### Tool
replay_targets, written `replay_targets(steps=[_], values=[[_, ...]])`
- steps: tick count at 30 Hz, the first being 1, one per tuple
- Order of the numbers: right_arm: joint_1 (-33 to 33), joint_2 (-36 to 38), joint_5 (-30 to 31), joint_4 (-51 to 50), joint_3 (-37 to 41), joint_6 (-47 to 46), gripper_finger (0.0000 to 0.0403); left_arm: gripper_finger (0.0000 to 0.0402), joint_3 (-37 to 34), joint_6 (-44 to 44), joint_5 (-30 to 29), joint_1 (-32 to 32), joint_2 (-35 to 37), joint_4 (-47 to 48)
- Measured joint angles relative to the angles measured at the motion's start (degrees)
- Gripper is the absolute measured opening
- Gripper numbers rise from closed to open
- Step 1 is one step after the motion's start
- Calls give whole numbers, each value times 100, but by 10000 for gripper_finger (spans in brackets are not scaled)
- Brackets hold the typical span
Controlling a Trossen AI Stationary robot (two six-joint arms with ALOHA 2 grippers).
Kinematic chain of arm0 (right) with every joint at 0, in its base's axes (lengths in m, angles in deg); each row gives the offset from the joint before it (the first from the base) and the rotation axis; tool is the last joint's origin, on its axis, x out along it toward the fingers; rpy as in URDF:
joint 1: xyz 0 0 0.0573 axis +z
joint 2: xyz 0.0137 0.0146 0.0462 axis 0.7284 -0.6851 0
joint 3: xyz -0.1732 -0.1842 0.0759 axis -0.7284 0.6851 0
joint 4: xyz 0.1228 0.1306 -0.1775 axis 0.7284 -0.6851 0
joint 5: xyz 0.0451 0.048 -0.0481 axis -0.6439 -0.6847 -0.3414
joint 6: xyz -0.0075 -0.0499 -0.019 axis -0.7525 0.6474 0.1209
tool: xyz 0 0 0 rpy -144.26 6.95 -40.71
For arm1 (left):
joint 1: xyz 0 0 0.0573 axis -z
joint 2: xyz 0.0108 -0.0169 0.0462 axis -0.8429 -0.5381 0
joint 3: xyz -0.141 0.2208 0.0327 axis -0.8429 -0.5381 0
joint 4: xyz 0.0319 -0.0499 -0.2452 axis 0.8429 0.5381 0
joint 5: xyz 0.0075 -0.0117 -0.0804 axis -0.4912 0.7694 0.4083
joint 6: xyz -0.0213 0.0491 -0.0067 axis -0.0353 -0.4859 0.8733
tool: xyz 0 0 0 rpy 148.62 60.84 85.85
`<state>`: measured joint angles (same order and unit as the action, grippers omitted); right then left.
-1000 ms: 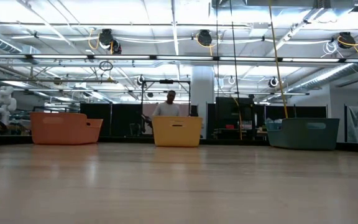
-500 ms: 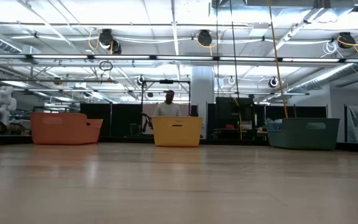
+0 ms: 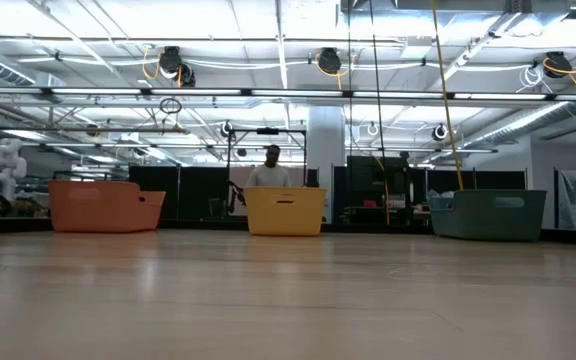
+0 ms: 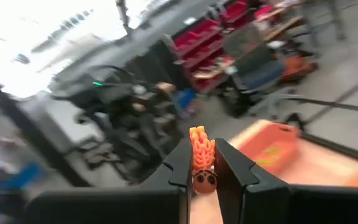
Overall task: Sort Halloween decoration
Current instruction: Put the orange skeleton toy into the blue bin
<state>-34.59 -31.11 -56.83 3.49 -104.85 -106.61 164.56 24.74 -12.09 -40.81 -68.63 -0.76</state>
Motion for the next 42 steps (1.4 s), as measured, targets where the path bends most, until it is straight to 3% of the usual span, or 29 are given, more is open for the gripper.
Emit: replay_targets(steps=[4, 11, 24, 33, 42], values=[[-283, 147, 396, -940, 0, -70, 27, 66, -4, 27, -12, -83, 0, 49], [-1052, 571, 447, -2864, 2, -221, 27, 66, -4, 5, -14, -261, 0, 35], [-2847, 495, 507, -4600, 3, 142, 27, 66, -4, 19, -18, -998, 0, 35], [-3954, -243, 536, -4666, 492, 743, 27, 66, -4, 60, -19, -1179, 0, 30], [-4994, -1295, -430, -4130, 933, 1029, 27, 66, -4, 63, -19, -1179, 0, 29]])
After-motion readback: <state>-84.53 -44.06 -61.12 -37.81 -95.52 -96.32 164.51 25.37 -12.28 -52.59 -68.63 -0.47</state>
